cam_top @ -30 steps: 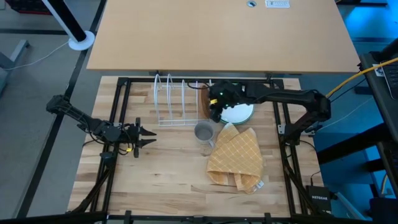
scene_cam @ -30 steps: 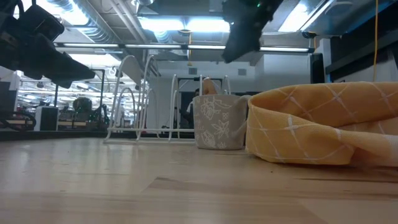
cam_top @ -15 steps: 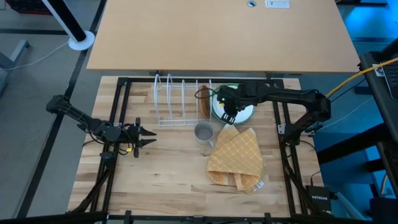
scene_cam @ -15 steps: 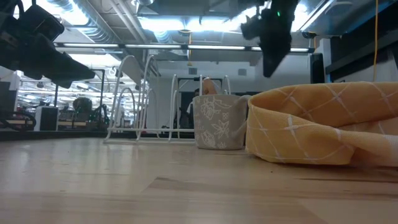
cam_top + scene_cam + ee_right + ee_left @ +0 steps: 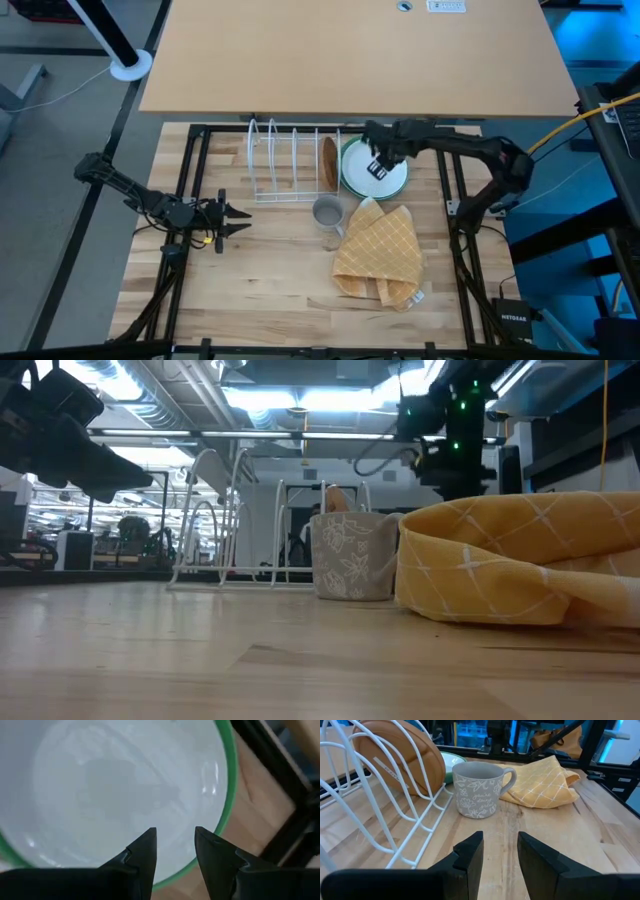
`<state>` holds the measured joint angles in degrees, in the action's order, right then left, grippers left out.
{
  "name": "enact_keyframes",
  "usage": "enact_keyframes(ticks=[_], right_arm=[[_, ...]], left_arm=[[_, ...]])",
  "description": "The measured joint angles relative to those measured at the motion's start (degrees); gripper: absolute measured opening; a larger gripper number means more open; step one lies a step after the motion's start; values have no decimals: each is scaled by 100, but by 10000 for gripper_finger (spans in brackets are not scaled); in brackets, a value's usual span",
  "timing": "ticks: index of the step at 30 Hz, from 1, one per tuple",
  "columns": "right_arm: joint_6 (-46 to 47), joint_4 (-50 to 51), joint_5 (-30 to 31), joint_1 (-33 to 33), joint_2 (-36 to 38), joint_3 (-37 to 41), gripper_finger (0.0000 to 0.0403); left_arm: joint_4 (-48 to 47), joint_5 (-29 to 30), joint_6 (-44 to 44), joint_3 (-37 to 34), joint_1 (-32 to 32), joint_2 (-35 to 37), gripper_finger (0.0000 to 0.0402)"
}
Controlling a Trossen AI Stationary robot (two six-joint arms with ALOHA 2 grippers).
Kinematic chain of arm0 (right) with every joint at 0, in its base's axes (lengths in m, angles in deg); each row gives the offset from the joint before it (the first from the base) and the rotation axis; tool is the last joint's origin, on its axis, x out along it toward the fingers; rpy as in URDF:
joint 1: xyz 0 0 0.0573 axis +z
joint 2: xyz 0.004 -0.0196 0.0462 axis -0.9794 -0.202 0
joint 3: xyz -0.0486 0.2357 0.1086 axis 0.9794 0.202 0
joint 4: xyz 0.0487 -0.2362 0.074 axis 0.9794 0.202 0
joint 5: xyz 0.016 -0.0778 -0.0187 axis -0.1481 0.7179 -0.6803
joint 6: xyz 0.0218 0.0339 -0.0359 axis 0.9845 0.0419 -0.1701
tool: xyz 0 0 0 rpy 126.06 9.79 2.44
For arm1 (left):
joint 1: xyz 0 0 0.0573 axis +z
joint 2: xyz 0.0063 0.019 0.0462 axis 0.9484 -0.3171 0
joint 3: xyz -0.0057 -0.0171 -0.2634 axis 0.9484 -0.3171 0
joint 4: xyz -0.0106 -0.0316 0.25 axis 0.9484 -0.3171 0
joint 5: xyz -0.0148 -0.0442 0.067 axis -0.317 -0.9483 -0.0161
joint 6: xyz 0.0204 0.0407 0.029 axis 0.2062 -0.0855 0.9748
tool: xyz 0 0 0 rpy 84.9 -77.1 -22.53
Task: Sort dishes
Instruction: Put the white plate in the dish rack
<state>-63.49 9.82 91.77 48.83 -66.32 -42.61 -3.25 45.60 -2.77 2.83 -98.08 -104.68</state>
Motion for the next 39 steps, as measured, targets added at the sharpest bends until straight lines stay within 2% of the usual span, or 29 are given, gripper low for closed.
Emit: enact_keyframes(ticks=[3,6,12,27,39], right_arm=[[-156,-340,-314,-555,0,94,138],[-272,-557,-333,-990,-1,134,138],[-506,-978,-837,-1499,0,141,138],[-1235,-1398,-811,-1517,-779,141,138],[-1547,-1744,-673,-1558,-1027,141,138]], left_arm=[[0,0,-1,-2,0,1,113],[0,0,0,0,0,0,113],[0,0,13,-1,0,2,113],[-1,0,0,-1,0,0,113],[-1,0,0,-1,0,1,113]])
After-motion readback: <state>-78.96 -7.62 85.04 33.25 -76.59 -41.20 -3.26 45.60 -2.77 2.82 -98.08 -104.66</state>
